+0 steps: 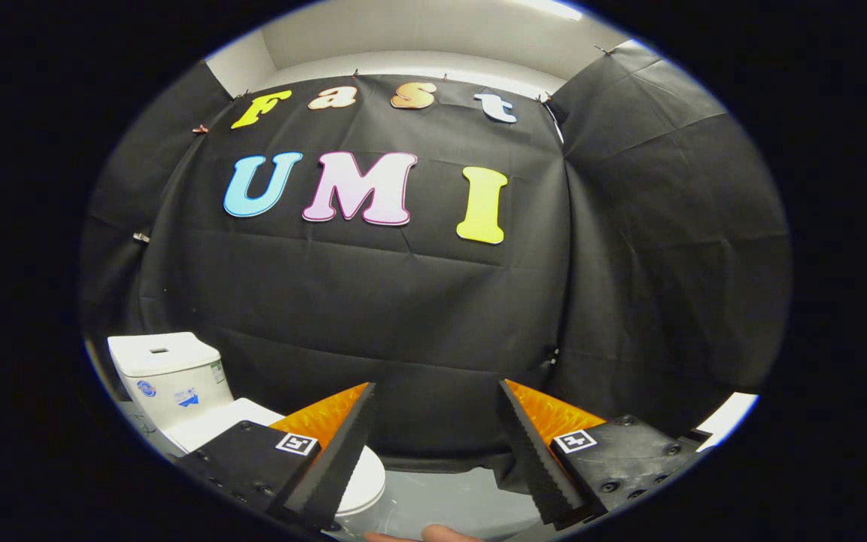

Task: Open the toilet lid.

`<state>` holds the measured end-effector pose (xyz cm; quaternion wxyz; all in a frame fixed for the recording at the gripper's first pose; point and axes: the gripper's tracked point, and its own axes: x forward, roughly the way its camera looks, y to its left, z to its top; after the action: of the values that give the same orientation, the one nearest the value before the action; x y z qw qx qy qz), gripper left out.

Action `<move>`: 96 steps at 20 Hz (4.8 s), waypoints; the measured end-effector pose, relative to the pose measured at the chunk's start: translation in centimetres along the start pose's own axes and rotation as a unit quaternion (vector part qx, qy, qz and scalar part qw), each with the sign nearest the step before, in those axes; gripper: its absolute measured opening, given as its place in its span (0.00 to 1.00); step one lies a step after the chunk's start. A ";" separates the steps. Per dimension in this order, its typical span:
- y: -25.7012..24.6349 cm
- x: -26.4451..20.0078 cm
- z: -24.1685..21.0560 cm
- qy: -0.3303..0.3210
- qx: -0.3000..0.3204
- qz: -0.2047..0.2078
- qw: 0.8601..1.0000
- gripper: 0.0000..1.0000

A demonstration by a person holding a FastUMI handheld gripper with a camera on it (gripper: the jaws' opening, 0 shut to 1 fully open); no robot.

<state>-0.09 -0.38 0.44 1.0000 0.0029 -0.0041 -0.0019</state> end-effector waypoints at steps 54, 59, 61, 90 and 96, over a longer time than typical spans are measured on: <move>16.5 -8.9 -34.1 0.549 0.435 0.168 0.693 0.83; 15.7 -8.7 -35.5 0.560 0.410 0.147 0.705 0.34; 15.7 -8.6 -35.7 0.560 0.390 0.156 0.714 0.33; 14.7 -7.1 -32.8 0.512 0.197 0.235 0.802 0.05; 15.5 -6.4 -25.9 0.475 0.167 0.252 0.826 0.05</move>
<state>-6.19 15.29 -25.41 0.8284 0.1696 0.4702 0.2528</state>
